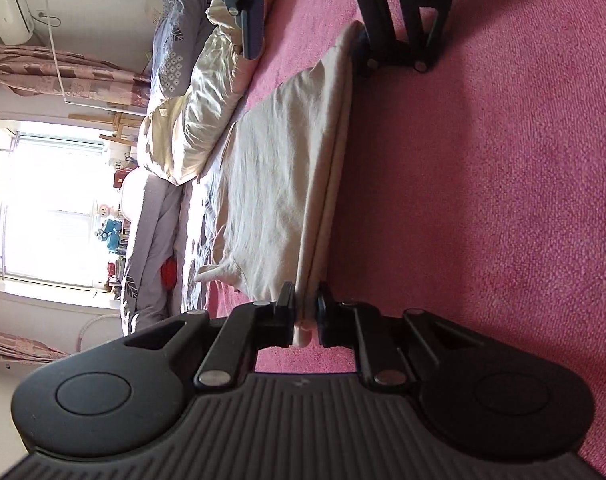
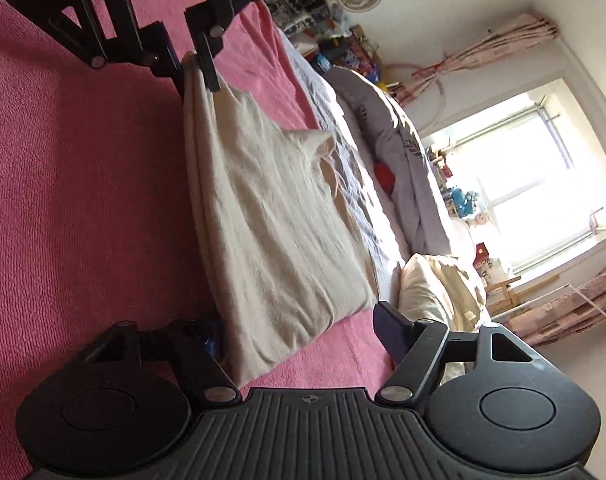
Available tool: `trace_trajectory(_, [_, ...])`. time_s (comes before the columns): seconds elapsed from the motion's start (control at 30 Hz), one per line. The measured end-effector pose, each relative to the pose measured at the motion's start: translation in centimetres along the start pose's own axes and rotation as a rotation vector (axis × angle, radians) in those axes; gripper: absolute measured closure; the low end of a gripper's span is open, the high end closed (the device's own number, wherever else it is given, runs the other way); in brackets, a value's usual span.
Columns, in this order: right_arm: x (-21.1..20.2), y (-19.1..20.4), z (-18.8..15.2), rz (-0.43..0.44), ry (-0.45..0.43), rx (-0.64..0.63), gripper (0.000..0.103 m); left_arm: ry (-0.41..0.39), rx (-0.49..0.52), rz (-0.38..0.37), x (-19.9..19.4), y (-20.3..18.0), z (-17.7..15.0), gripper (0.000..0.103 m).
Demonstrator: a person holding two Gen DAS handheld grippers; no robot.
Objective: Fold clothes
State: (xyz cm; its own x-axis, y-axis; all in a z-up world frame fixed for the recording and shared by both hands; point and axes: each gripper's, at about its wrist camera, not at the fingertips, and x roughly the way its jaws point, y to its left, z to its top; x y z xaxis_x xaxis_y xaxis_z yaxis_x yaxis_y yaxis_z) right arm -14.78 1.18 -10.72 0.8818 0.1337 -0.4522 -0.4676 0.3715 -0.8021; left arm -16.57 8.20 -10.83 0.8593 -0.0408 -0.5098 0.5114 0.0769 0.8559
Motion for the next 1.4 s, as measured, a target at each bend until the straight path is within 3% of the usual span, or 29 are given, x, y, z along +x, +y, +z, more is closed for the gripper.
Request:
trace_trajectory(0.07, [0.2,0.4,0.2,0.043,0.031,-0.012,0.088,0.007,-0.002,0.004,0.0,-0.7,0.1,0.087])
trace_trajectory(0.5, [-6.7,0.6,-2.2,0.0,-0.076,-0.191,0.094,-0.026,-0.032,0.056,-5.3,0.2,-0.7,0.09])
trace_trajectory(0.63, [-6.3,1.9,-2.2,-0.02,-0.065,-0.22,0.093,0.014,-0.028,0.048,-4.5,-0.6,-1.0,0.09])
trace_trajectory(0.73, [-5.4,3.1,-2.1,-0.031,-0.051,-0.231,0.088,0.028,-0.024,0.038,-4.1,-1.4,-1.1,0.083])
trace_trajectory(0.8, [-4.7,3.8,-1.9,-0.03,-0.04,-0.235,0.066,0.015,-0.009,0.041,-4.4,-2.1,-1.0,0.082])
trace_trajectory(0.87, [-4.0,4.1,-1.6,-0.036,-0.035,-0.236,0.053,0.0,-0.009,0.028,-5.0,-2.4,-0.7,0.081])
trace_trajectory(0.93, [-3.2,4.0,-1.1,-0.047,-0.038,-0.235,0.051,-0.012,0.001,0.027,-5.4,-2.7,-0.5,0.079])
trace_trajectory(1.0, [-2.5,3.8,-0.6,-0.028,-0.031,-0.22,0.051,-0.025,0.02,0.034,-5.6,-3.0,-0.1,0.067])
trace_trajectory(1.03, [-2.1,3.8,-0.3,-0.016,-0.027,-0.212,0.053,-0.036,0.029,0.037,-5.6,-3.0,0.3,0.064])
trace_trajectory(1.07, [-1.7,3.6,-0.1,0.01,-0.014,-0.198,0.069,-0.046,0.031,0.044,-5.6,-3.1,0.7,0.059])
trace_trajectory(1.1, [-1.5,3.4,0.2,0.038,0.0,-0.175,0.09,-0.057,0.034,0.051,-5.5,-3.1,1.1,0.056])
trace_trajectory(1.27, [-1.9,1.4,0.6,0.073,-0.006,-0.046,0.092,-0.136,0.053,0.045,-5.0,-3.6,3.8,0.04])
trace_trajectory(1.4, [-2.2,-0.7,1.3,0.079,-0.026,0.012,0.092,-0.124,0.022,0.068,-2.8,-3.1,5.5,0.041])
